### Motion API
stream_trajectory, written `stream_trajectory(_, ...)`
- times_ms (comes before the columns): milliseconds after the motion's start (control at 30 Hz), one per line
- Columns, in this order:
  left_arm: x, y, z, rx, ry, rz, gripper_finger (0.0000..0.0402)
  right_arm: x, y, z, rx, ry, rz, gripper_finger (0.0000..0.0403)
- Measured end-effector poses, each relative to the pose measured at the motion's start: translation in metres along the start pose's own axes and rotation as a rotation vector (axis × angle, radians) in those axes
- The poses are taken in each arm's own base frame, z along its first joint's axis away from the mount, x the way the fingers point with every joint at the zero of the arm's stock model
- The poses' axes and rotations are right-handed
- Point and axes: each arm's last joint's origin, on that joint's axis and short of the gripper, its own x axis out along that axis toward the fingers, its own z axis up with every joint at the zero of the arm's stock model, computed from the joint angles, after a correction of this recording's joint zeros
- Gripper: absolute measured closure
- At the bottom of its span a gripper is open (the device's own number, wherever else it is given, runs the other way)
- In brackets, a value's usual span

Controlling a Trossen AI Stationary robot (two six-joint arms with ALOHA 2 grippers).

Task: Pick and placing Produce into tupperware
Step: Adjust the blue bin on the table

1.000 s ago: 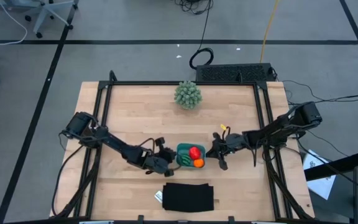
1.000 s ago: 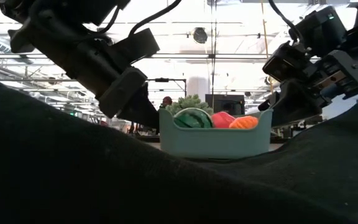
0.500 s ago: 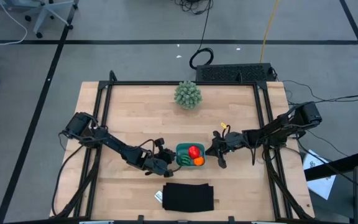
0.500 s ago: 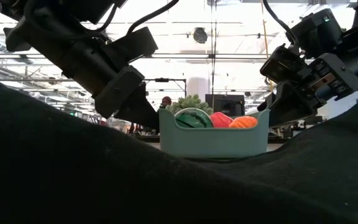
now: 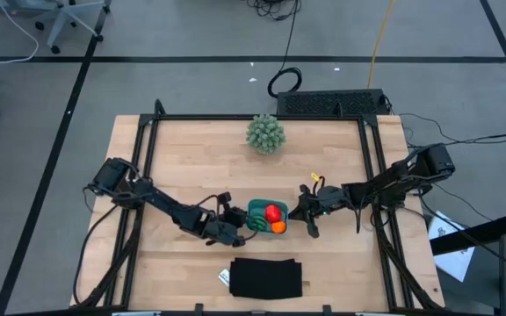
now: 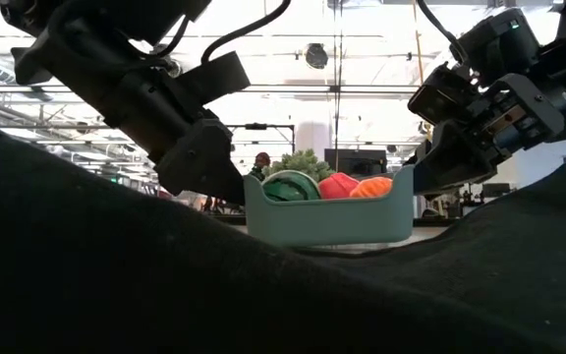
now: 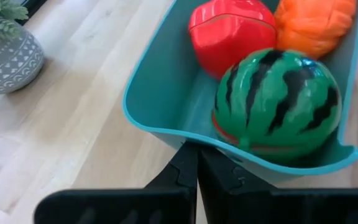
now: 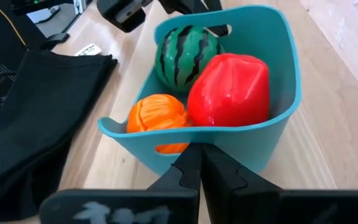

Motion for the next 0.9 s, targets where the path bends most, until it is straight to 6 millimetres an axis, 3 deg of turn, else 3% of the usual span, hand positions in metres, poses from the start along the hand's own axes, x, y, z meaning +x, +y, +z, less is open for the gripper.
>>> stream_trajectory(900, -0.015, 0.006, 0.012, -0.02, 0.0, -0.036, 0.0394, -0.001, -0.013, -0.001, 0.015, 0.025, -0.063, 0.0403)
